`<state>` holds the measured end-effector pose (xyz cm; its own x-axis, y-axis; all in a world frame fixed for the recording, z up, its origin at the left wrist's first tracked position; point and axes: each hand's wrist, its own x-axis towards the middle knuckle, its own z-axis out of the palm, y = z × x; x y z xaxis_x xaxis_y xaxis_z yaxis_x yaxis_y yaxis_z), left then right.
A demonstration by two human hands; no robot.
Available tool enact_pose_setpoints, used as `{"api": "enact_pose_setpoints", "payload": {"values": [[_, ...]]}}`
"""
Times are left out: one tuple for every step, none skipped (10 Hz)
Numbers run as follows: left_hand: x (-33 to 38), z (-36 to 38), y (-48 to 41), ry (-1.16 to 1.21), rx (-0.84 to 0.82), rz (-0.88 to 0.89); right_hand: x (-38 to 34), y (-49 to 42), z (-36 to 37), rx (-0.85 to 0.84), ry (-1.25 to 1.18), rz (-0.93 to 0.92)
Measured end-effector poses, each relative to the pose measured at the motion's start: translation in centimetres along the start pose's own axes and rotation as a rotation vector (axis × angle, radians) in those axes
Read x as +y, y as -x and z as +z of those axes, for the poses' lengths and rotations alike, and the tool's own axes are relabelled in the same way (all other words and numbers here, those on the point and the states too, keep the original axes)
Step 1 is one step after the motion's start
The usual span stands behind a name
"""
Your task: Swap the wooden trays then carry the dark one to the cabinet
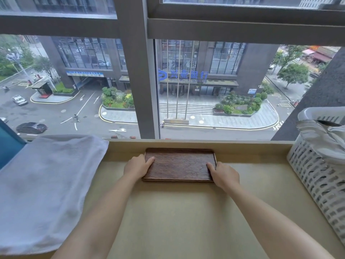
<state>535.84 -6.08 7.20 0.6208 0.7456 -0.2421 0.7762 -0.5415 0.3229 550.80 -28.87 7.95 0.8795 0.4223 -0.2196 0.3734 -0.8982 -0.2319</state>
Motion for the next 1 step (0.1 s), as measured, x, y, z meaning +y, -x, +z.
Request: {"api": "enact_pose_setpoints", "payload": {"values": [[0.56,-0.29,0.4,0.004,0.029,-0.019,-0.21,0.11,-0.72,-0.053,0.023,0.019]]}}
